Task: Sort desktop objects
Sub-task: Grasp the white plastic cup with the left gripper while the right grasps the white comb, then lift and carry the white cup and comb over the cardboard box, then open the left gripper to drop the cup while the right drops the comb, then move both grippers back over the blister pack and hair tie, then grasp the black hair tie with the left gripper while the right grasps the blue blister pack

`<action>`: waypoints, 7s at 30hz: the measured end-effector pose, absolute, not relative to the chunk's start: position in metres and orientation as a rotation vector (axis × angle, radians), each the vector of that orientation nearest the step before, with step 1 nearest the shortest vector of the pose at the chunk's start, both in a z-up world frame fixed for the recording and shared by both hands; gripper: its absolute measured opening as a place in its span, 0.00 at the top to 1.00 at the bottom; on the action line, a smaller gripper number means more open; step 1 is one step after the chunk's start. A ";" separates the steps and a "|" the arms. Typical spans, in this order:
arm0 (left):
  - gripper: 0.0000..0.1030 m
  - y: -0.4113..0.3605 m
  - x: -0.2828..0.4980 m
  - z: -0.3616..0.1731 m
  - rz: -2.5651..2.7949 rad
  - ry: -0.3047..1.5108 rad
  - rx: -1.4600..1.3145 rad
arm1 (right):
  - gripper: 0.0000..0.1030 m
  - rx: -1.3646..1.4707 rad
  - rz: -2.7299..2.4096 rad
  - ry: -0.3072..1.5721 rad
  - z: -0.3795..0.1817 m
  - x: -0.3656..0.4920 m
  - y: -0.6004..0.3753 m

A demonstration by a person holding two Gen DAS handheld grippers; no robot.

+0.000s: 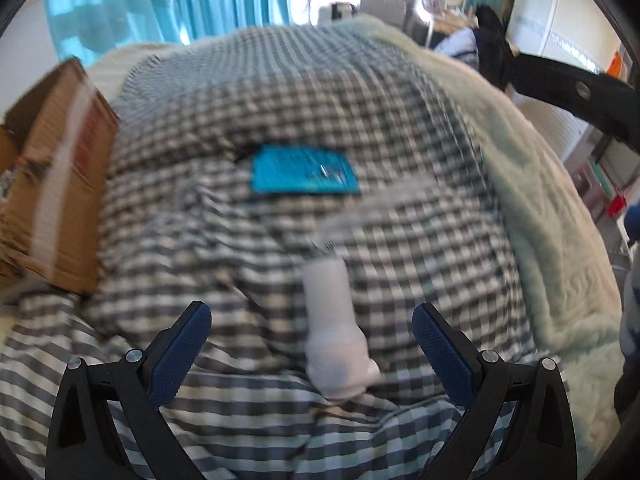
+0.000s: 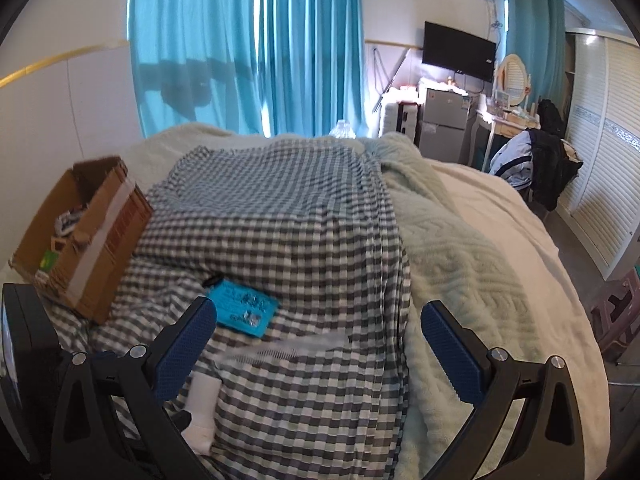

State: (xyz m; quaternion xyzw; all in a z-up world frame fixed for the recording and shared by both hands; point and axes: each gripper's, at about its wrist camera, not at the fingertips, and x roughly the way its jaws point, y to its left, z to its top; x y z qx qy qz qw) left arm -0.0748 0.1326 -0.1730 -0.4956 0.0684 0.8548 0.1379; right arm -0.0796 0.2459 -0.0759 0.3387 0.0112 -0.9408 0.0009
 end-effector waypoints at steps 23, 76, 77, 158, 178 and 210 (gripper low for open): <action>0.58 0.103 -0.115 -0.194 2.558 0.267 -1.466 | 0.00 1.392 -2.492 0.598 -0.208 -0.152 0.194; 0.57 0.006 -0.109 -0.012 2.729 0.148 -0.865 | 0.97 1.035 -2.785 -0.268 -0.005 -0.077 0.139; 0.57 0.004 -0.107 -0.008 2.730 0.149 -0.852 | 0.97 1.007 -2.802 -0.262 0.004 -0.074 0.135; 0.00 -0.163 -0.149 0.021 2.994 0.098 -0.863 | 0.06 0.690 -2.781 -0.119 0.039 -0.146 -0.027; 0.00 -0.057 -0.110 0.053 2.950 0.011 -0.682 | 0.00 0.680 -2.995 -0.014 0.054 -0.085 0.098; 0.12 0.053 -0.222 -0.127 2.690 0.110 -1.135 | 0.00 1.218 -2.811 0.150 -0.153 -0.172 0.137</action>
